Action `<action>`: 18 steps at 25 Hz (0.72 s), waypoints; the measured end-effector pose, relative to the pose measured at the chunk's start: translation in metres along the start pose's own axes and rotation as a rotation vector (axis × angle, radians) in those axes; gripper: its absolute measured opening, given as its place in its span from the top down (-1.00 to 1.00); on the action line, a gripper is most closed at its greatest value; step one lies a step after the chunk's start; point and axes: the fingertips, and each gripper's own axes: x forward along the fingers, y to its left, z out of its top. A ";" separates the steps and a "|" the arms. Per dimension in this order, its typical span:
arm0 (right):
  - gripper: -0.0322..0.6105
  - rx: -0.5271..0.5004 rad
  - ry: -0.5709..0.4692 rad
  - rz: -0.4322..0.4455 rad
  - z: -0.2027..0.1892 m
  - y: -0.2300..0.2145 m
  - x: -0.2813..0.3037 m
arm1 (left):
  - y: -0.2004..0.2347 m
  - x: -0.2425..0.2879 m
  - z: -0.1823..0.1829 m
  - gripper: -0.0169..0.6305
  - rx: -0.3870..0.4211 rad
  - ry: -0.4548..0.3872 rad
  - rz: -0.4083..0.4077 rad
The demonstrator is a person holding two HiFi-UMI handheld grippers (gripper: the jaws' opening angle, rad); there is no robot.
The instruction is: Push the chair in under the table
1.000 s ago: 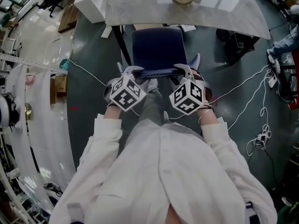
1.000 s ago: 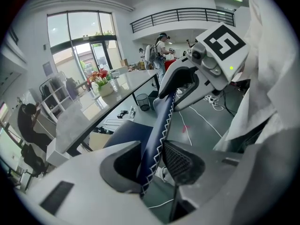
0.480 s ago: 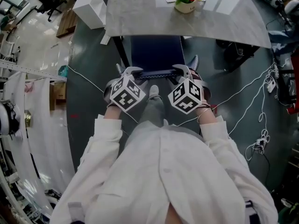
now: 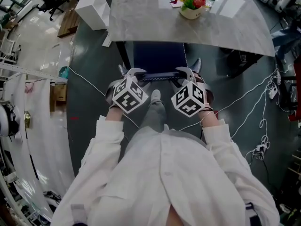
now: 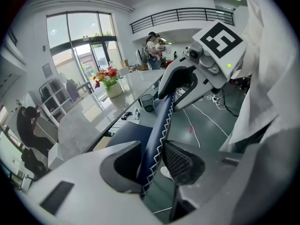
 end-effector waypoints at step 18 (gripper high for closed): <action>0.38 0.009 0.016 0.009 0.005 0.002 0.005 | 0.006 -0.001 -0.005 0.49 0.016 -0.026 -0.007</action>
